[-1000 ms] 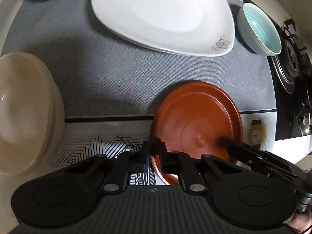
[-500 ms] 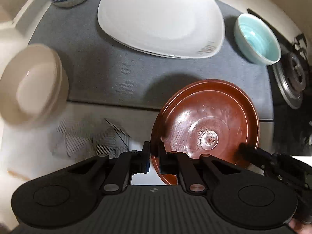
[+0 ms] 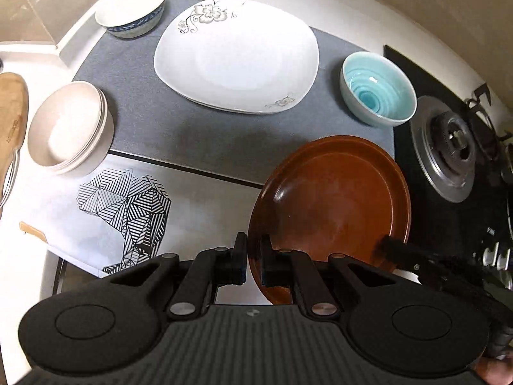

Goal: Organize plates and bowls
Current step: 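Lift the brown plate and carry it over the stacked white plates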

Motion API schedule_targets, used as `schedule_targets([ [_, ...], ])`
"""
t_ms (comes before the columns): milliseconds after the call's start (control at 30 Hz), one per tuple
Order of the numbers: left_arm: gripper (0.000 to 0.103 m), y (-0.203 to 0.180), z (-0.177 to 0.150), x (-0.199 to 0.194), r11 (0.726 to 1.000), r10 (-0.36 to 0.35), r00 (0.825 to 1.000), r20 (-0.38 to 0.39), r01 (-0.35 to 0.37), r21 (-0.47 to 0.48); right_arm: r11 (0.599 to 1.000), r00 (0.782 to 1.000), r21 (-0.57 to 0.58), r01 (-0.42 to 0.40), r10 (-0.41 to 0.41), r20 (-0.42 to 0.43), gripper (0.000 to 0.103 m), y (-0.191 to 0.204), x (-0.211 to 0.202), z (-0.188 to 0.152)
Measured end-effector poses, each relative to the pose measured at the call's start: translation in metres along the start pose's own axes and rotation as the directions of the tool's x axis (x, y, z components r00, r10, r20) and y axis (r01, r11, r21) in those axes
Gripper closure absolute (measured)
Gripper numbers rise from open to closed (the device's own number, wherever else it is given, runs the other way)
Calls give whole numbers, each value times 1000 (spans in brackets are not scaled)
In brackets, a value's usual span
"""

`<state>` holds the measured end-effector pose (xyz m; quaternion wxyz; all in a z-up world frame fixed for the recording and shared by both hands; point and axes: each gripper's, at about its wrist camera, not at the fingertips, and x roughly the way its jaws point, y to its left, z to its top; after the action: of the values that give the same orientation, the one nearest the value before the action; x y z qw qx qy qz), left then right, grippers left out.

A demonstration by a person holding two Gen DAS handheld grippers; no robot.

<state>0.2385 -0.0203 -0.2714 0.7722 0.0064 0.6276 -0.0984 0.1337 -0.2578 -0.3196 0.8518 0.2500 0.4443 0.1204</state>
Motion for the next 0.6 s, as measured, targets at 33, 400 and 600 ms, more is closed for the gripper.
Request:
schedule_targets([
  [33, 95, -1, 1, -3, 1000, -1, 1000, 10, 1, -6, 1000, 1000, -5, 0, 0, 1, 97, 0, -1, 2],
  [400, 95, 20, 28, -27, 992, -15, 996, 83, 25, -122, 997, 997, -21, -76, 76, -3, 97, 22, 5, 54],
  [600, 95, 34, 52, -35, 988, -7, 993, 117, 24, -150, 997, 997, -20, -77, 77, -3, 97, 44, 21, 88],
])
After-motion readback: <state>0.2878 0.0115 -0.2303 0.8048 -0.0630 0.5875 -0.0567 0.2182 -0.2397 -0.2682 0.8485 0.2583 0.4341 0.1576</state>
